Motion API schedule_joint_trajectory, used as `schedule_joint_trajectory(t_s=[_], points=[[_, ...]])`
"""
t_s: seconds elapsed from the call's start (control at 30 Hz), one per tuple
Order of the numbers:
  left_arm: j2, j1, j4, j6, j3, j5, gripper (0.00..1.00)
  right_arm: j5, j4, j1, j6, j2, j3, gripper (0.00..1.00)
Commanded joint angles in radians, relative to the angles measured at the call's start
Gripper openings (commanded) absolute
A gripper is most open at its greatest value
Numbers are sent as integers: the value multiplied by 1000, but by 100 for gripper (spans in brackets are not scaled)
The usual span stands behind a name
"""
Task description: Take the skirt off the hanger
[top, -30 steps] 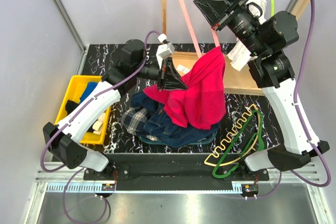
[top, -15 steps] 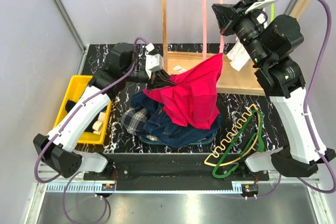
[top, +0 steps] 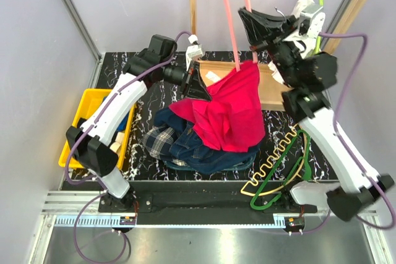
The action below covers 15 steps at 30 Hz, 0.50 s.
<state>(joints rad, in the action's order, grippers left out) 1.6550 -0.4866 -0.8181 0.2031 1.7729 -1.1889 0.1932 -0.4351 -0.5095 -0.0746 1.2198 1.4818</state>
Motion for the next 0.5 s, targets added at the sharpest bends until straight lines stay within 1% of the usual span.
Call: schedule_joint_trajectory(t_s=[0.0, 0.03, 0.07, 0.1, 0.13, 0.2, 0.27, 0.3, 0.33, 0.37, 0.43, 0.47], points=[[17, -27, -141, -140, 121, -63, 5, 11, -673, 32, -243, 150, 12, 0], [19, -68, -95, -166, 141, -64, 5, -12, -794, 29, -299, 185, 18, 0], [17, -88, -66, -188, 157, -58, 5, -29, -850, 31, -359, 254, 28, 0], [19, -107, -40, -200, 163, -54, 5, -41, -896, 29, -449, 280, 37, 0], [25, -130, 12, -253, 171, -46, 5, -69, -954, 16, -483, 305, 44, 0], [55, -142, 51, -289, 200, -49, 5, -55, -967, -10, -499, 351, 83, 0], [78, -135, 53, -288, 200, -43, 5, -31, -930, -29, -464, 337, 106, 0], [75, -113, 53, -274, 182, -51, 5, -32, -923, -27, -449, 325, 107, 0], [66, -103, 53, -266, 151, -49, 5, -40, -916, -24, -432, 313, 107, 0], [39, -86, 53, -255, 88, -48, 5, -28, -894, 0, -407, 275, 124, 0], [2, -17, 45, -209, 18, -25, 4, 23, -686, 17, -334, 212, 146, 0], [-17, 18, 31, -173, -10, -9, 4, 37, -568, 17, -182, 131, 173, 0]])
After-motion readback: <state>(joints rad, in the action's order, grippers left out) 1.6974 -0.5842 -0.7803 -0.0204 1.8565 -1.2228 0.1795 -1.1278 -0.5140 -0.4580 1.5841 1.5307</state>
